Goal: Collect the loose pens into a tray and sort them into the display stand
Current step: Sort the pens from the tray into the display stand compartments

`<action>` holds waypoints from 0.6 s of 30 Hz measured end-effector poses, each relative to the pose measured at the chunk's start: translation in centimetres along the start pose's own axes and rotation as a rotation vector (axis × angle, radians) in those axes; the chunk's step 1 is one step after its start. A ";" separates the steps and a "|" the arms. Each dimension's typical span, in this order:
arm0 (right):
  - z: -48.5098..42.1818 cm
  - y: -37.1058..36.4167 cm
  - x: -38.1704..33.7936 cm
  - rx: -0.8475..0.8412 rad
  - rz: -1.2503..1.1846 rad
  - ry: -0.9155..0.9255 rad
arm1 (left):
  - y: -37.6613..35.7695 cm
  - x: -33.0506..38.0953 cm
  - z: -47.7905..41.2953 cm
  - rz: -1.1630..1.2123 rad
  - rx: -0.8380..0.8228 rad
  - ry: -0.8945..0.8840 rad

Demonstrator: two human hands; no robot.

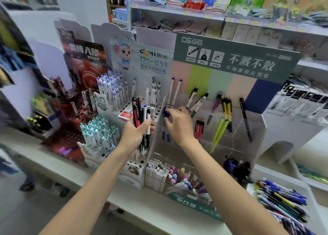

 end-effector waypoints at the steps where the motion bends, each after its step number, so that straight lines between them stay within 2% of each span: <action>1: 0.1 0.0 0.0 0.029 0.030 0.001 | 0.0 0.0 0.0 0.003 -0.006 0.003; 3: 0.0 0.7 0.2 0.103 0.019 -0.010 | -0.1 0.0 -0.1 0.006 -0.021 0.008; 5: -0.2 2.2 0.0 0.131 -0.119 -0.032 | -0.5 -0.1 -0.2 0.011 -0.042 0.012; 9: -0.6 4.2 -0.9 -0.132 -0.517 -0.193 | -2.5 -0.2 -0.6 0.102 -0.051 0.022; 12: -0.1 4.5 -0.7 -0.212 -0.615 -0.260 | -4.6 -0.1 -0.7 0.142 -0.090 0.016; 15: 0.0 5.6 1.0 -0.137 -0.606 -0.311 | -6.2 -0.3 -1.0 0.167 -0.114 0.023; 18: -0.4 9.0 3.6 0.103 -0.562 -0.353 | -7.8 -0.4 -1.5 0.173 -0.162 0.037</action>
Point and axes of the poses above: each hand's wrist, its own z-axis away from the middle knuckle, its own y-axis out of the back of the hand, x = y × z, the point moved 5 cm from there along -z, towards the middle knuckle, and after that the axes turned 8 degrees about -y, right-handed, at the moved point
